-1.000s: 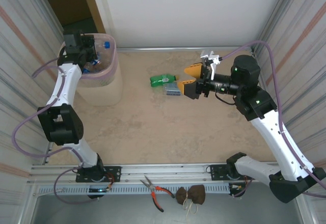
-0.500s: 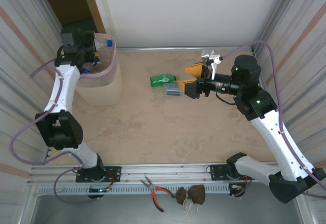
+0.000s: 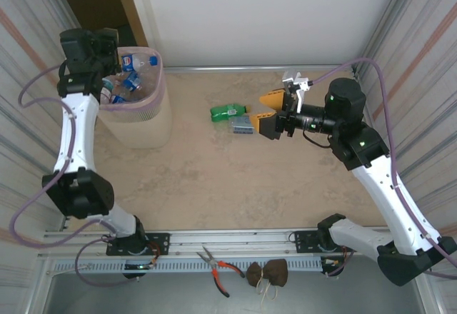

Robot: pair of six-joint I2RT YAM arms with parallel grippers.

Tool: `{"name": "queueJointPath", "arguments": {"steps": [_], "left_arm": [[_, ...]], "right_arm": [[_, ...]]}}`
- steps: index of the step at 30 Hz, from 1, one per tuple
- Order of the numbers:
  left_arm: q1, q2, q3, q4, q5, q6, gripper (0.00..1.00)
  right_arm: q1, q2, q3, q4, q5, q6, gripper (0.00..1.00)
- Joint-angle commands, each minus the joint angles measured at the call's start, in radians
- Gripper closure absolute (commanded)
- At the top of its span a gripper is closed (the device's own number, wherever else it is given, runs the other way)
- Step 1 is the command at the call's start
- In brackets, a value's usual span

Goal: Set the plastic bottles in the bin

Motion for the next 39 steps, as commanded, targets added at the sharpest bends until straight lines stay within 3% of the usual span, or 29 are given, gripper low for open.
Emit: {"name": "queueJointPath", "arguments": {"steps": [1, 6, 11, 18, 27, 32, 39], "left_arm": [[0.010, 0.110, 0.096, 0.087, 0.151, 0.085, 0.38], [0.009, 0.248, 0.231, 0.170, 0.250, 0.117, 0.39], [0.010, 0.307, 0.304, 0.073, 0.250, 0.182, 0.39], [0.011, 0.213, 0.178, -0.042, 0.229, 0.236, 0.39], [0.015, 0.081, 0.030, -0.068, 0.233, 0.245, 0.39], [0.018, 0.061, 0.061, -0.070, 0.233, 0.253, 0.39], [0.019, 0.066, 0.165, -0.217, 0.174, 0.408, 0.40]], "right_arm": [[-0.005, -0.019, -0.012, 0.014, 0.001, -0.017, 0.19], [-0.005, -0.026, -0.016, 0.008, 0.005, -0.019, 0.19], [-0.006, -0.034, -0.020, 0.000, 0.013, -0.024, 0.19], [-0.007, -0.028, -0.019, 0.006, 0.011, -0.018, 0.19], [-0.005, -0.035, -0.016, 0.004, 0.007, -0.016, 0.19], [-0.004, -0.039, -0.018, 0.004, 0.009, -0.015, 0.19], [-0.004, -0.042, -0.025, -0.002, 0.020, -0.016, 0.19]]}}
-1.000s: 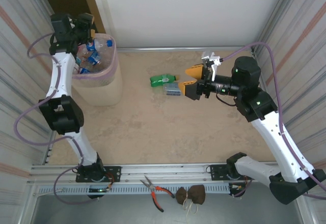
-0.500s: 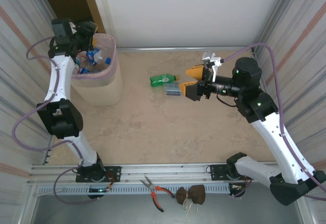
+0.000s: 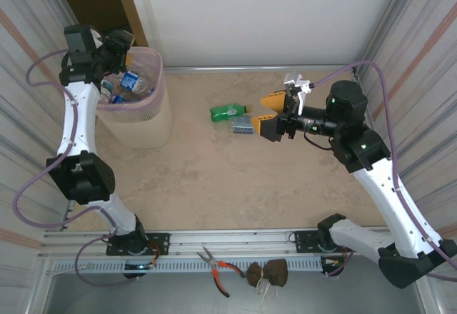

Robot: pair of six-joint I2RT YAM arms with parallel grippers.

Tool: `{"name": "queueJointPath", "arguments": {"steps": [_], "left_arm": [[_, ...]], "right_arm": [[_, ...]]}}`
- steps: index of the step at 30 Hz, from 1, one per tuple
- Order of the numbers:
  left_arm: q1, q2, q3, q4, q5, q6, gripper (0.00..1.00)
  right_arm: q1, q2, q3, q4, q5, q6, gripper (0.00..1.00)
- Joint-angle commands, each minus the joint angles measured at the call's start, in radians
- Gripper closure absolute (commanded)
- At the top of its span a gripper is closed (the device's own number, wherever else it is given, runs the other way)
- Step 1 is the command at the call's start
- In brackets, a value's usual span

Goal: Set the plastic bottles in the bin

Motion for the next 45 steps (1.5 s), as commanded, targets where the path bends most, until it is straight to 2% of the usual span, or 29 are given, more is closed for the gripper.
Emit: {"name": "queueJointPath", "arguments": {"steps": [1, 9, 17, 21, 28, 33, 39, 45], "left_arm": [[0.008, -0.036, 0.052, -0.104, -0.052, 0.137, 0.40], [0.013, -0.029, 0.026, -0.200, -0.208, 0.370, 0.39], [0.020, 0.051, -0.067, -0.151, -0.079, 0.363, 0.42], [0.018, 0.044, -0.127, -0.104, -0.071, 0.352, 0.42], [0.019, 0.034, -0.115, -0.096, -0.037, 0.351, 0.42], [0.020, -0.044, -0.087, -0.083, -0.038, 0.365, 0.41], [0.020, -0.127, -0.049, -0.100, -0.016, 0.386, 0.40], [0.021, -0.214, -0.065, -0.112, 0.022, 0.423, 0.38]], "right_arm": [[-0.004, -0.022, -0.012, -0.001, 0.017, -0.016, 0.19], [-0.004, -0.022, -0.014, -0.001, 0.015, -0.018, 0.19], [-0.004, -0.015, -0.020, 0.001, 0.020, -0.013, 0.19], [-0.003, -0.019, -0.024, -0.001, 0.025, -0.013, 0.19], [-0.002, -0.005, -0.016, 0.004, 0.036, -0.011, 0.20], [-0.004, 0.025, -0.009, -0.029, 0.100, -0.026, 0.20], [-0.004, 0.108, 0.016, -0.121, 0.245, -0.079, 0.20], [-0.004, 0.230, 0.056, -0.228, 0.346, -0.264, 0.20]]}}
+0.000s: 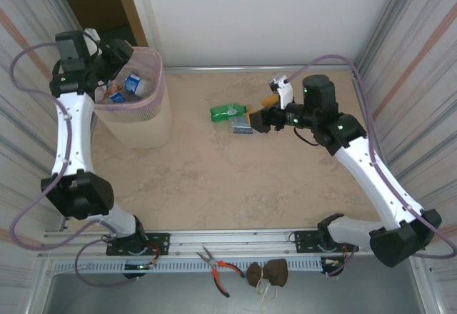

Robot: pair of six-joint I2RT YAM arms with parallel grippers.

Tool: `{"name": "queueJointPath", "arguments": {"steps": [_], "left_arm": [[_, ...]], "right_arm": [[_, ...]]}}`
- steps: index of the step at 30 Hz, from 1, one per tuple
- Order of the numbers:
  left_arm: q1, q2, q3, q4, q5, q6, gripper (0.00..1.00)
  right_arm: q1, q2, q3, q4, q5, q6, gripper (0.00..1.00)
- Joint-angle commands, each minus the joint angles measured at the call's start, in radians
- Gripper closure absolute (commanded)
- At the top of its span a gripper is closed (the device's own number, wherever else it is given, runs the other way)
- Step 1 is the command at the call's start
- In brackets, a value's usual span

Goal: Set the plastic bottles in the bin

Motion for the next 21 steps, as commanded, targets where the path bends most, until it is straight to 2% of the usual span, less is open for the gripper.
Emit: {"name": "queueJointPath", "arguments": {"steps": [1, 9, 13, 16, 21], "left_arm": [[0.008, -0.069, 0.017, -0.021, 0.048, 0.047, 0.38], [0.007, -0.196, -0.081, -0.047, 0.088, 0.069, 0.37], [0.008, -0.260, -0.154, -0.043, 0.115, 0.055, 0.37], [0.007, -0.303, -0.206, -0.036, 0.134, 0.043, 0.36], [0.008, -0.371, -0.301, -0.001, 0.146, 0.011, 0.36]], "right_arm": [[-0.004, 0.064, 0.059, -0.102, 0.109, -0.175, 0.20], [0.000, 0.311, 0.157, -0.280, 0.229, -0.531, 0.25], [0.007, 0.439, 0.194, -0.332, 0.331, -0.688, 0.27], [-0.007, 0.545, 0.244, -0.373, 0.386, -0.757, 0.29], [-0.022, 0.698, 0.345, -0.405, 0.409, -0.804, 0.27]]}}
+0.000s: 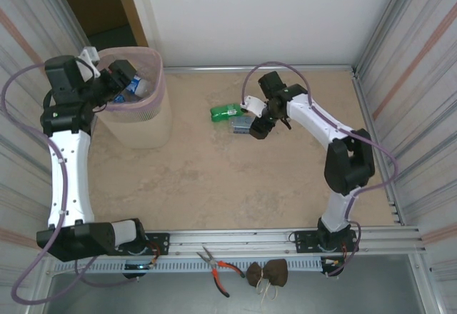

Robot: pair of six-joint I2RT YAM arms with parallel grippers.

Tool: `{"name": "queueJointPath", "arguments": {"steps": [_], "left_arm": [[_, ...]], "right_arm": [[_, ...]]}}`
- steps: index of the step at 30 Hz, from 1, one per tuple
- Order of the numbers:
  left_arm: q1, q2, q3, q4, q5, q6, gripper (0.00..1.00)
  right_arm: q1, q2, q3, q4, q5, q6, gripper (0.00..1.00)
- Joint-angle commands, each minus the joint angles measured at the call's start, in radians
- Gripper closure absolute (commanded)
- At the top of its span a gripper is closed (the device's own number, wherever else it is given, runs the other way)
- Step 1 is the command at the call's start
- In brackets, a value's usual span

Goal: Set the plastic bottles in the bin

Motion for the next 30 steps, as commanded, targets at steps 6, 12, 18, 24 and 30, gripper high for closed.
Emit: {"name": "queueJointPath", "arguments": {"steps": [6, 12, 18, 24, 30], "left_arm": [[0.007, -0.079, -0.098, 0.030, 0.057, -0.050, 0.36], [0.007, -0.100, -0.121, 0.024, 0.065, -0.059, 0.36], [0.007, -0.109, -0.124, 0.021, 0.068, -0.064, 0.36], [0.007, -0.115, -0.126, 0.020, 0.068, -0.068, 0.36], [0.007, -0.118, -0.138, 0.026, 0.075, -0.078, 0.36]], "right_arm": [[-0.007, 0.191, 0.134, -0.030, 0.083, -0.136, 0.24], [-0.007, 0.279, 0.184, -0.004, 0.071, -0.158, 0.23], [-0.004, 0.342, 0.201, 0.001, 0.050, -0.177, 0.25], [0.010, 0.357, 0.194, -0.008, 0.019, -0.178, 0.30], [0.027, 0.343, 0.161, -0.011, 0.006, -0.180, 0.35]]}}
